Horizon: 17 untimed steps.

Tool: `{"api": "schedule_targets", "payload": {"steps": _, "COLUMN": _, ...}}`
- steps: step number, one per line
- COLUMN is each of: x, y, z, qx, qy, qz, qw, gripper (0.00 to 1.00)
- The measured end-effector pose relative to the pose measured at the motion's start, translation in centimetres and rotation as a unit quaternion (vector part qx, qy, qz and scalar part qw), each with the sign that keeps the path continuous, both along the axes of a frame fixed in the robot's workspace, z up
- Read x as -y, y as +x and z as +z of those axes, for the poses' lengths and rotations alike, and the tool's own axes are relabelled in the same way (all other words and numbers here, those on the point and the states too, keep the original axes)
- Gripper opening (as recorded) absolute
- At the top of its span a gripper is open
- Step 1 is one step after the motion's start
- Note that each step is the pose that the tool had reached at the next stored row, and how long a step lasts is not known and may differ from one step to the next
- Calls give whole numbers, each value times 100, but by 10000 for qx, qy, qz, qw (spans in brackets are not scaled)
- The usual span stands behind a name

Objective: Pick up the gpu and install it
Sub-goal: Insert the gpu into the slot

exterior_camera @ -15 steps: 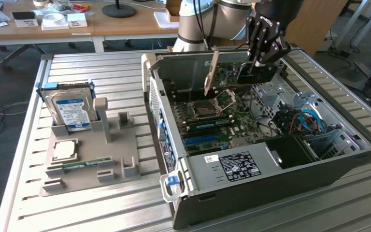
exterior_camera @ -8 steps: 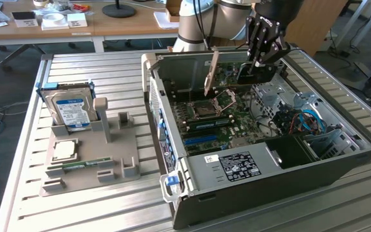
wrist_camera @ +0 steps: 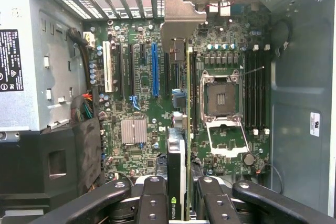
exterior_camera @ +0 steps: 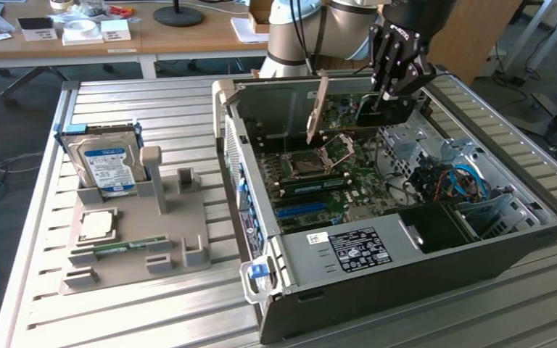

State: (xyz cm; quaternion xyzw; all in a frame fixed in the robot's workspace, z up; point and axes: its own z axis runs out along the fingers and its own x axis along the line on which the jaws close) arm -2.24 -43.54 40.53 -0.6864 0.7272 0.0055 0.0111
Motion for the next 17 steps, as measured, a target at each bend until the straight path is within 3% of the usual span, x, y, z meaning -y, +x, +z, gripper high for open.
{"api": "schedule_targets", "payload": {"steps": 17, "x": 0, "y": -36, "z": 0, "qx": 1, "qy": 0, "qz": 1, "qw": 10000, "gripper": 27}}
